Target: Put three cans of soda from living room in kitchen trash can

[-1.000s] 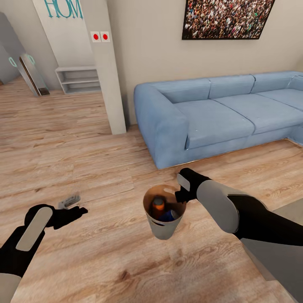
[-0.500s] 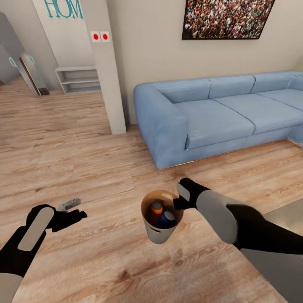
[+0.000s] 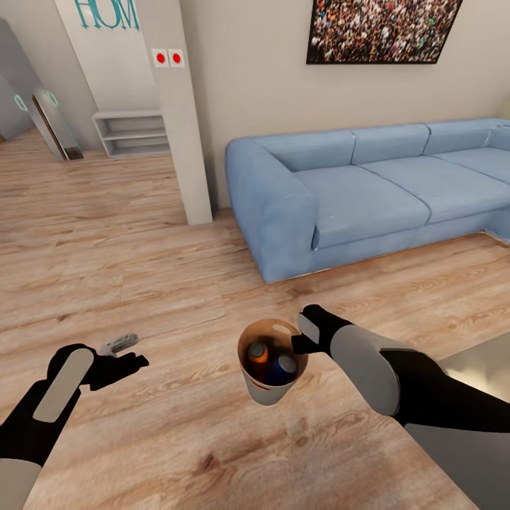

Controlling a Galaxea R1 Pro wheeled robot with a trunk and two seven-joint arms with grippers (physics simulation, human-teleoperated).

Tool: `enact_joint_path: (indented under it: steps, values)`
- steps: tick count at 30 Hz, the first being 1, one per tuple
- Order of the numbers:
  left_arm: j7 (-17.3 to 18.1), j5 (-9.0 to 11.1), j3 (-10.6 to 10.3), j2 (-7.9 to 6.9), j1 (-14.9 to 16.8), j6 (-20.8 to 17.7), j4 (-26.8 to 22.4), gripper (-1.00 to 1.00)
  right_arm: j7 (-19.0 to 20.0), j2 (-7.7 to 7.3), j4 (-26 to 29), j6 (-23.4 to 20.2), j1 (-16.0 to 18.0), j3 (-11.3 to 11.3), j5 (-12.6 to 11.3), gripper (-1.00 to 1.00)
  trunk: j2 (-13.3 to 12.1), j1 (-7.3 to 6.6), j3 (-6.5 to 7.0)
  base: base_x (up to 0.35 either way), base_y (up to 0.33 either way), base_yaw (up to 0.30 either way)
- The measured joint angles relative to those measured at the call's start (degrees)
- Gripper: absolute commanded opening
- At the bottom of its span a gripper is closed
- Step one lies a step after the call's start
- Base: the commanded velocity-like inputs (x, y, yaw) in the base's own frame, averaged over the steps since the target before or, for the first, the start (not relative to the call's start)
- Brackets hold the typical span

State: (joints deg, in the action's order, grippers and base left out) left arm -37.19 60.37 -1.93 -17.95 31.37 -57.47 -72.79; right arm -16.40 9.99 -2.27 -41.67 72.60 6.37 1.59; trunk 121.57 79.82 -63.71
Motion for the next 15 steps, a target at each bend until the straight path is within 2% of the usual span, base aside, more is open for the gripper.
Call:
enact_joint_path:
  steps: [13,15]
  values:
    - [0.16,-0.08,0.0,0.11,0.0,0.07,-0.07,1.0,-0.49,0.0,-0.02,0.4,-0.04,0.09,-0.02,-1.0,5.21,2.86,-2.33,0.0,0.0,0.0]
    - [0.21,-0.03,0.01,0.11,0.0,0.08,-0.12,1.0,-0.52,0.0,-0.02,0.4,-0.03,0.08,0.0,-1.0,5.23,2.86,-2.34,0.0,0.0,0.0]
